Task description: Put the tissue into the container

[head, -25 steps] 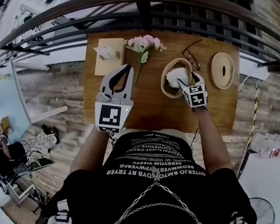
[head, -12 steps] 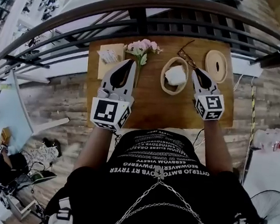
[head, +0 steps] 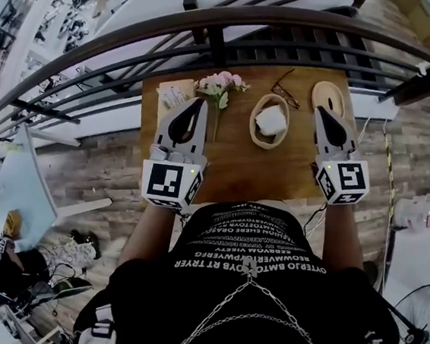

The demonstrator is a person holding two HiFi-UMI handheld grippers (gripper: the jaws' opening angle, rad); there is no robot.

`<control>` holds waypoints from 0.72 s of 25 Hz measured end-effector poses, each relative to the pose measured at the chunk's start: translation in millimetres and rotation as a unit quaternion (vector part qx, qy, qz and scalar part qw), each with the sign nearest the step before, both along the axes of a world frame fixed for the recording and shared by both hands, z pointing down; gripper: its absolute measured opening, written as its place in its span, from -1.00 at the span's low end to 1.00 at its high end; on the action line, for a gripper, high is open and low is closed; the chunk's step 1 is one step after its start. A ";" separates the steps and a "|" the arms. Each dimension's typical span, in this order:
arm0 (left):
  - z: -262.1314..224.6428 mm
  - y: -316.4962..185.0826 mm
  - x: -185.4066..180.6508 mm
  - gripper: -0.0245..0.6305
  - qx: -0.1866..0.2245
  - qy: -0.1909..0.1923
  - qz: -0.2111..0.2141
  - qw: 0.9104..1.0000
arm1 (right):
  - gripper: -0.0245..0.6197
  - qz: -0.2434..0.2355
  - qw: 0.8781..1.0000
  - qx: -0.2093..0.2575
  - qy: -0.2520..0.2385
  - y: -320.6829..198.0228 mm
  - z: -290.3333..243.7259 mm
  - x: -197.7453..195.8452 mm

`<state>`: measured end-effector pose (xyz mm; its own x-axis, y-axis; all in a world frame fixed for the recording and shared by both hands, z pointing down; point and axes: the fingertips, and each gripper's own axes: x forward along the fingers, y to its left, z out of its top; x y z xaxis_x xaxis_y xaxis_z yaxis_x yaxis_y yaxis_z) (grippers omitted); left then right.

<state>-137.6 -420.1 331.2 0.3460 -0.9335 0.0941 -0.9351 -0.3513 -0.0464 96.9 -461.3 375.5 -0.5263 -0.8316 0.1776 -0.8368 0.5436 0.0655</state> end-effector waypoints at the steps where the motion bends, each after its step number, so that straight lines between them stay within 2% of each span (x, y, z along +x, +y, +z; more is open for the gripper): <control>1: -3.2 2.7 -1.1 -0.84 0.004 -0.003 0.000 1.000 | -0.88 0.001 1.000 0.006 0.002 5.3 -6.5 -0.4; 9: -9.0 22.4 -12.0 -0.84 0.015 0.003 0.004 1.000 | -0.88 0.009 1.000 0.024 0.008 26.9 -22.9 -7.5; 18: -5.3 35.2 -14.3 -0.84 0.015 0.012 0.017 1.000 | -0.88 0.018 1.000 0.021 0.012 44.1 -23.2 -13.1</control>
<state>-152.0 -384.9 325.9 0.3802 -0.9231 0.0576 -0.9233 -0.3825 -0.0344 83.7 -417.3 352.4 -0.4922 -0.8566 0.1547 -0.8535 0.5098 0.1076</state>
